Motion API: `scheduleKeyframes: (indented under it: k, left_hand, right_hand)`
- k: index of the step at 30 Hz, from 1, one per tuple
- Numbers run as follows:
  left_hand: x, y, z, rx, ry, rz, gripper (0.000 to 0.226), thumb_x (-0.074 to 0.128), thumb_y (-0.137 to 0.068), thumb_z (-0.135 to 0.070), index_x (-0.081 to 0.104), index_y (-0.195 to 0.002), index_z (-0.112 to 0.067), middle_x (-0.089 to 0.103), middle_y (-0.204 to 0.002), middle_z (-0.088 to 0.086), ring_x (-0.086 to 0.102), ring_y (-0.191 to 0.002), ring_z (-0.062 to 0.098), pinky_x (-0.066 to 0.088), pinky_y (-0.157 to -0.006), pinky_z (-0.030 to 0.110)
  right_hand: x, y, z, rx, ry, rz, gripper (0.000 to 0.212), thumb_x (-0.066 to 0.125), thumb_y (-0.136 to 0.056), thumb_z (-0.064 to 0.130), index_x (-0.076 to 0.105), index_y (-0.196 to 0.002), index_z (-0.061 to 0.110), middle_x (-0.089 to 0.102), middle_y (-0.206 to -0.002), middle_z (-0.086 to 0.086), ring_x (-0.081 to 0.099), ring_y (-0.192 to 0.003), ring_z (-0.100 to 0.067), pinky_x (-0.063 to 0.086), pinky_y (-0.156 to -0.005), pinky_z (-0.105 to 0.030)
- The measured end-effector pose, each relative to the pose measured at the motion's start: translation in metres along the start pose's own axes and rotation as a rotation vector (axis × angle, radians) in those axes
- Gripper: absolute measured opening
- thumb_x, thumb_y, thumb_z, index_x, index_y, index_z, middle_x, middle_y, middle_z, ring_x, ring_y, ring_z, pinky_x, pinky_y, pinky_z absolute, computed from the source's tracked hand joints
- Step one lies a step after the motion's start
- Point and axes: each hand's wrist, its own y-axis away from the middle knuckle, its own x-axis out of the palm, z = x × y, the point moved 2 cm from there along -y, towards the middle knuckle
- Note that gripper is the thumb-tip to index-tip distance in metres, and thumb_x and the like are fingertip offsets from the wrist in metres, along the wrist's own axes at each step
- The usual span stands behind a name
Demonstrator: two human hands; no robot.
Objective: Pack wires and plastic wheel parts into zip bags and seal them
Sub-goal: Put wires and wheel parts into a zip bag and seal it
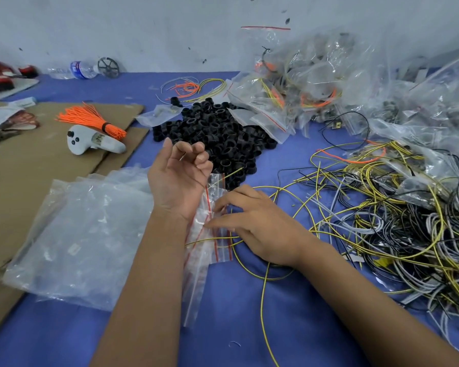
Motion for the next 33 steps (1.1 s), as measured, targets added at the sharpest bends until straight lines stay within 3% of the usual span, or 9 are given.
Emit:
scheduleKeyframes:
  k: [3, 8, 16, 21, 24, 27, 29, 33]
  left_hand:
    - [-0.001, 0.001, 0.001, 0.006, 0.012, 0.003, 0.034, 0.051, -0.098, -0.033, 0.054, -0.079, -0.006, 0.056, -0.087, 0.012, 0.046, -0.070, 0.019, 0.041, -0.064, 0.025]
    - [-0.004, -0.001, 0.001, 0.003, 0.023, 0.057, 0.030, 0.054, -0.095, -0.031, 0.056, -0.080, -0.005, 0.056, -0.089, 0.012, 0.047, -0.072, 0.019, 0.041, -0.066, 0.026]
    - [0.006, -0.002, 0.011, -0.022, -0.109, 0.073, 0.026, 0.055, -0.092, -0.031, 0.052, -0.081, -0.007, 0.057, -0.089, 0.010, 0.048, -0.072, 0.020, 0.040, -0.069, 0.028]
    - [0.011, -0.001, 0.015, -0.044, -0.125, 0.069, 0.025, 0.057, -0.090, -0.030, 0.054, -0.079, -0.007, 0.057, -0.088, 0.010, 0.049, -0.070, 0.021, 0.043, -0.066, 0.028]
    - [0.015, -0.001, 0.016, -0.047, -0.126, 0.077, 0.026, 0.055, -0.091, -0.030, 0.053, -0.080, -0.008, 0.057, -0.088, 0.010, 0.048, -0.070, 0.021, 0.043, -0.066, 0.028]
    - [0.018, 0.003, 0.013, -0.042, -0.119, 0.094, 0.026, 0.052, -0.093, -0.031, 0.051, -0.082, -0.008, 0.056, -0.090, 0.010, 0.047, -0.071, 0.021, 0.042, -0.067, 0.028]
    - [0.021, 0.004, 0.010, -0.034, -0.122, 0.115, 0.027, 0.050, -0.094, -0.032, 0.050, -0.084, -0.008, 0.055, -0.091, 0.010, 0.047, -0.072, 0.021, 0.041, -0.068, 0.028]
    - [0.032, 0.008, 0.008, -0.034, -0.102, 0.172, 0.027, 0.049, -0.094, -0.034, 0.050, -0.085, -0.008, 0.056, -0.091, 0.010, 0.045, -0.072, 0.021, 0.039, -0.067, 0.027]
  right_hand:
    - [0.000, 0.000, 0.000, -0.016, -0.052, -0.018, 0.039, 0.044, -0.099, 0.009, 0.074, -0.121, 0.022, 0.062, -0.121, 0.000, 0.050, -0.106, -0.026, 0.045, -0.091, -0.044]
    - [0.002, 0.000, -0.003, -0.010, -0.103, -0.063, 0.030, 0.060, -0.096, 0.000, 0.075, -0.117, 0.017, 0.060, -0.113, -0.003, 0.049, -0.100, -0.025, 0.044, -0.091, -0.037]
    - [0.001, -0.002, -0.003, 0.003, -0.109, -0.022, 0.025, 0.061, -0.093, 0.001, 0.067, -0.114, 0.013, 0.062, -0.115, 0.000, 0.051, -0.103, -0.026, 0.043, -0.093, -0.041]
    - [-0.006, -0.004, 0.003, 0.126, -0.171, -0.093, 0.023, 0.071, -0.094, 0.025, 0.063, -0.110, 0.011, 0.066, -0.101, 0.004, 0.055, -0.094, -0.018, 0.047, -0.086, -0.038]
    - [-0.008, -0.018, 0.008, 0.243, 0.011, -0.020, 0.024, 0.073, -0.090, 0.037, 0.063, -0.101, 0.018, 0.068, -0.095, 0.007, 0.056, -0.094, -0.020, 0.047, -0.086, -0.041]
    - [-0.012, -0.031, 0.015, 0.344, -0.019, 0.061, 0.004, 0.072, -0.084, 0.017, 0.070, -0.087, 0.019, 0.072, -0.086, 0.002, 0.062, -0.087, -0.022, 0.051, -0.082, -0.041]
    - [-0.018, -0.036, 0.016, 0.392, -0.100, 0.053, 0.011, 0.066, -0.079, 0.004, 0.073, -0.080, 0.012, 0.072, -0.079, -0.002, 0.065, -0.078, -0.022, 0.053, -0.076, -0.039]
    - [-0.045, -0.032, -0.003, 0.479, -0.084, -0.146, 0.007, 0.060, -0.091, 0.008, 0.063, -0.086, 0.010, 0.070, -0.080, -0.007, 0.064, -0.076, -0.028, 0.051, -0.071, -0.041]
